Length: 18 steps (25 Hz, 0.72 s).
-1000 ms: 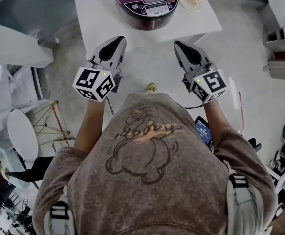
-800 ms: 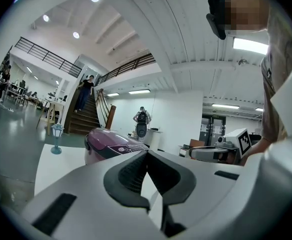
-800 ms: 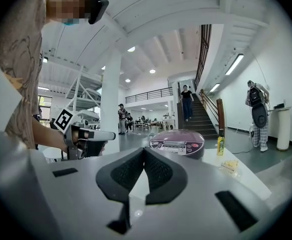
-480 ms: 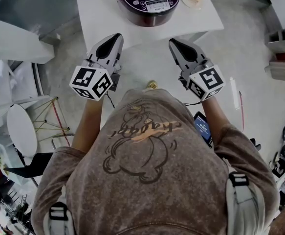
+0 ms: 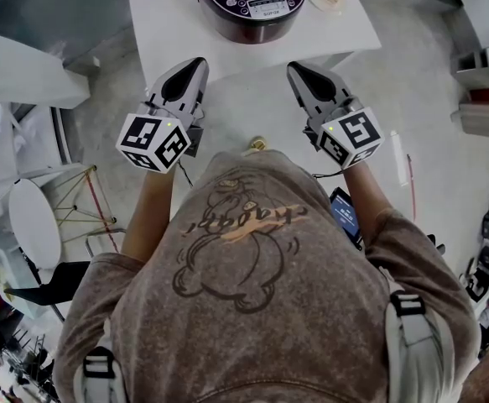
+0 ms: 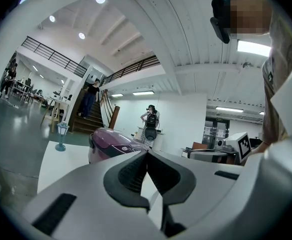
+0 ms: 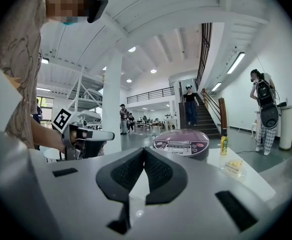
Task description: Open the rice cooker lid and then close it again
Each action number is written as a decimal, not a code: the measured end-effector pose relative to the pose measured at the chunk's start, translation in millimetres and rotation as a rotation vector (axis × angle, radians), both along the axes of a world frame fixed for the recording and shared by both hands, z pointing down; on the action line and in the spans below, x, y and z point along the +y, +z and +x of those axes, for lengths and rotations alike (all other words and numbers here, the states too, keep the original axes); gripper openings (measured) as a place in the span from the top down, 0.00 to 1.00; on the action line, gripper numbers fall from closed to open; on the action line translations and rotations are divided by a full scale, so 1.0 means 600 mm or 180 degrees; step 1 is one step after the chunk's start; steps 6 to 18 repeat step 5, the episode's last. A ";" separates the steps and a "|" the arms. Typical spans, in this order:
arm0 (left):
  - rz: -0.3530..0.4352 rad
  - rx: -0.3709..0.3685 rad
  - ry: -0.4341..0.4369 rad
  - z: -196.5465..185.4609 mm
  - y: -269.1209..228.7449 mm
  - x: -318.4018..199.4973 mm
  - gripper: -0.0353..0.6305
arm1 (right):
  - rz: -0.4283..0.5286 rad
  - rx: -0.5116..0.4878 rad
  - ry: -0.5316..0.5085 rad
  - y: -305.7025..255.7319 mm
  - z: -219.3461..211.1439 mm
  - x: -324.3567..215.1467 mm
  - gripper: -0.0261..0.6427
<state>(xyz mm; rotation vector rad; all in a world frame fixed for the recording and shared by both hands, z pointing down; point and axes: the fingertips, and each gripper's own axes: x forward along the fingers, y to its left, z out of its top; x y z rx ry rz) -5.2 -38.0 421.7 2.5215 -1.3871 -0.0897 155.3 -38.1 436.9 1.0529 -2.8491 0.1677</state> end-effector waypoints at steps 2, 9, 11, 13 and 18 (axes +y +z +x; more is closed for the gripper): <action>-0.0007 -0.0005 0.0003 -0.001 0.002 0.001 0.91 | 0.0000 -0.0003 0.0009 0.001 -0.002 -0.001 0.96; -0.0031 -0.0019 0.0018 -0.001 0.009 0.002 0.91 | -0.0018 -0.0012 0.0055 0.006 0.001 -0.003 0.96; -0.0031 -0.0019 0.0018 -0.001 0.009 0.002 0.91 | -0.0018 -0.0012 0.0055 0.006 0.001 -0.003 0.96; -0.0031 -0.0019 0.0018 -0.001 0.009 0.002 0.91 | -0.0018 -0.0012 0.0055 0.006 0.001 -0.003 0.96; -0.0031 -0.0019 0.0018 -0.001 0.009 0.002 0.91 | -0.0018 -0.0012 0.0055 0.006 0.001 -0.003 0.96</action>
